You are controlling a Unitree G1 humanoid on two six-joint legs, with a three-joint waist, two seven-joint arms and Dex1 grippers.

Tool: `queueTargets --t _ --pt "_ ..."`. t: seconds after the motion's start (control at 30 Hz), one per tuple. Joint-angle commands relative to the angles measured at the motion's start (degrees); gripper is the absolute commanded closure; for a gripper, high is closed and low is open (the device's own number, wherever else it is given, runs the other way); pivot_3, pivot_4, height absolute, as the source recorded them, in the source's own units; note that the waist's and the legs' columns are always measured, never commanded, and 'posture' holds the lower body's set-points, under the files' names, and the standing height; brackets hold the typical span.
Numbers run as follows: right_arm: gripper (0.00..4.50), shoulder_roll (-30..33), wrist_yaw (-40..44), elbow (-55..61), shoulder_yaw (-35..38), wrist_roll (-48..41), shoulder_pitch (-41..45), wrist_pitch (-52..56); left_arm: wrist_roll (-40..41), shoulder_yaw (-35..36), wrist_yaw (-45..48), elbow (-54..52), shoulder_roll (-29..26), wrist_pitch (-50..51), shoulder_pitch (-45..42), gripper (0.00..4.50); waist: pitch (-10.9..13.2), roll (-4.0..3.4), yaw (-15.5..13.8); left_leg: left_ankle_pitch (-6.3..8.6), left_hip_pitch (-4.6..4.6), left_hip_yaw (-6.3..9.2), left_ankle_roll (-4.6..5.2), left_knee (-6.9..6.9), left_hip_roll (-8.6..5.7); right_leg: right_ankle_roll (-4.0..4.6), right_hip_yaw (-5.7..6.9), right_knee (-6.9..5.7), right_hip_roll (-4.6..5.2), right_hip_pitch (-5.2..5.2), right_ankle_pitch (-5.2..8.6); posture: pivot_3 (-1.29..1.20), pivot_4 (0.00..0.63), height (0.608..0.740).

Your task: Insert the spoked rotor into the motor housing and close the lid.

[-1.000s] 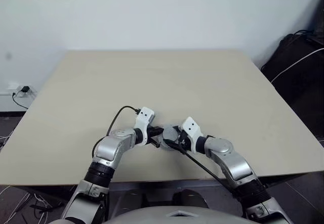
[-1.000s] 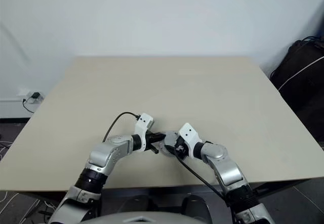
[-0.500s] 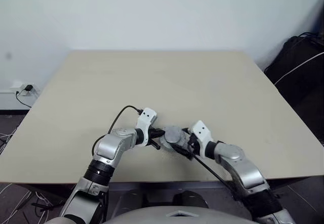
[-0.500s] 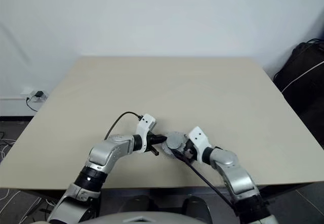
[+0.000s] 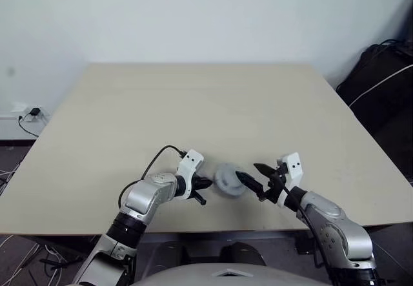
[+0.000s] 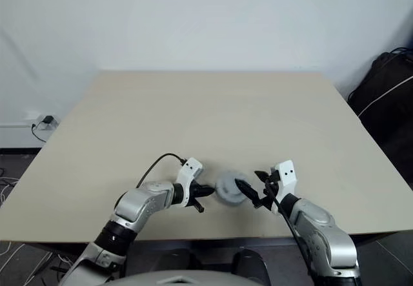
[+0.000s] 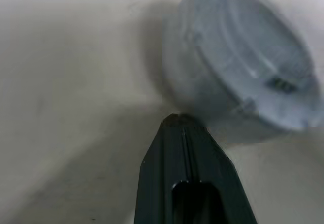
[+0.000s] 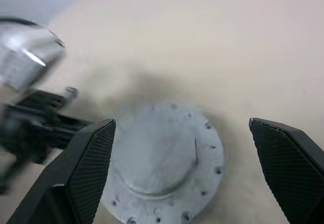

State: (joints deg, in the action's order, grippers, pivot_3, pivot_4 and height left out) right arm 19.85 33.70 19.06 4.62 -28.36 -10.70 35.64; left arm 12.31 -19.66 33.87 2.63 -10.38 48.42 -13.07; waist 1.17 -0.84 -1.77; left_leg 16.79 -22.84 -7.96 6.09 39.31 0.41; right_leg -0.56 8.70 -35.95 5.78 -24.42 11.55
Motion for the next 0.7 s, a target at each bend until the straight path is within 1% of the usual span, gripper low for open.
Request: queueTargets --t 0.03,0.13,0.27,0.57,0.7 --pt "0.02 -0.01 -0.67 1.49 -2.26 0.60 0.14 -0.08 0.38 -0.14 0.58 -0.85 0.47 -1.14 -1.25 4.50 0.01 -0.01 0.01 0.05 0.00 0.00 0.08 0.00 0.00 0.00 0.00 0.00 0.00 0.00 0.00 0.00 0.000 0.740" --pt "0.02 0.25 -0.60 0.62 -3.93 1.68 0.47 -1.00 0.29 -0.19 0.63 -0.87 0.40 -1.23 -1.53 4.50 0.02 -0.02 0.01 -0.06 -0.01 0.00 -0.10 0.00 -0.01 0.00 -0.01 0.00 0.00 -0.01 0.00 0.00 0.000 0.740" --pt "0.02 0.04 -0.36 0.39 -4.14 1.33 0.69 -1.81 0.02 0.31 0.17 -1.13 0.08 -1.58 -1.54 4.50 0.04 0.01 0.02 -0.05 -0.03 0.00 -0.09 0.00 -0.01 0.00 -0.01 0.02 0.00 -0.01 0.00 0.00 0.000 0.740" --pt "0.02 -1.20 -2.20 0.10 -1.03 -0.14 -0.15 -2.46 0.13 5.47 -4.01 -1.06 1.29 -5.22 -1.48 4.50 0.05 0.01 0.12 -0.06 -0.02 0.00 -0.11 -0.01 0.01 0.00 -0.01 0.01 -0.01 -0.02 0.00 0.00 0.000 0.740" --pt "0.02 -1.37 -2.62 0.31 -0.74 -0.13 -0.65 -2.26 1.29 5.77 -2.99 -1.20 2.58 -4.89 -1.85 4.50 0.05 0.01 0.11 -0.06 -0.03 0.00 -0.10 0.00 0.00 0.00 -0.01 0.02 -0.01 -0.01 0.00 0.00 0.000 0.740"
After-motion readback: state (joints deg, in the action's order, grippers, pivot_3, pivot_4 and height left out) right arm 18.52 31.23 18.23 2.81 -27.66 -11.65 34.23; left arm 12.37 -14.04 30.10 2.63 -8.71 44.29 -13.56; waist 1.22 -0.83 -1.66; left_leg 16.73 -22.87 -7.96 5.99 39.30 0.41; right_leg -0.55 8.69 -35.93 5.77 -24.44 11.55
